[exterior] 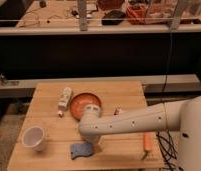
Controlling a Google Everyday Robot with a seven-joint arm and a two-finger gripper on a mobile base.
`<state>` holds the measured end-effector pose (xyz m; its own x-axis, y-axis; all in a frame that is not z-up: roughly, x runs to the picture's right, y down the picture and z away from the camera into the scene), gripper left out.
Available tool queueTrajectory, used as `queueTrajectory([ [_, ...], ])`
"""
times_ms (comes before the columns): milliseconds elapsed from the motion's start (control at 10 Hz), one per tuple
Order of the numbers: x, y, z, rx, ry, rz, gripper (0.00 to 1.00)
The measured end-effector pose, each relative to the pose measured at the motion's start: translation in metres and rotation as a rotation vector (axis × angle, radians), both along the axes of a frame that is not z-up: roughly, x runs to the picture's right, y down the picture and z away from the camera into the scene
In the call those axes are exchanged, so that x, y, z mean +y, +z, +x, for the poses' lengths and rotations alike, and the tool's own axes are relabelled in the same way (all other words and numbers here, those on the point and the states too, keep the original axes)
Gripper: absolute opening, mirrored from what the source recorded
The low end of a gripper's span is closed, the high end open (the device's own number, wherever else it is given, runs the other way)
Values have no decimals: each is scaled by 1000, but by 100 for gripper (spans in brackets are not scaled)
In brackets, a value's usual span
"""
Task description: Wipe the white sponge on the table
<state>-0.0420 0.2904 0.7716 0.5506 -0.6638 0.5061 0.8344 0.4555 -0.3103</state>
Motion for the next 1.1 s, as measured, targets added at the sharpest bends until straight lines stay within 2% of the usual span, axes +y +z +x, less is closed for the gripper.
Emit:
queueTrajectory([
  [100, 3, -4, -2, 11, 7, 9, 80],
  [400, 7, -8, -11, -5, 31, 20, 79],
  [500, 8, -6, -15, -17, 34, 13, 74],
  [800, 10, 1, -27, -60, 55, -33, 44],
  [1000, 10, 4, -39, -86, 94, -112, 23],
  [1100, 9, 4, -39, -83, 100, -121, 13],
])
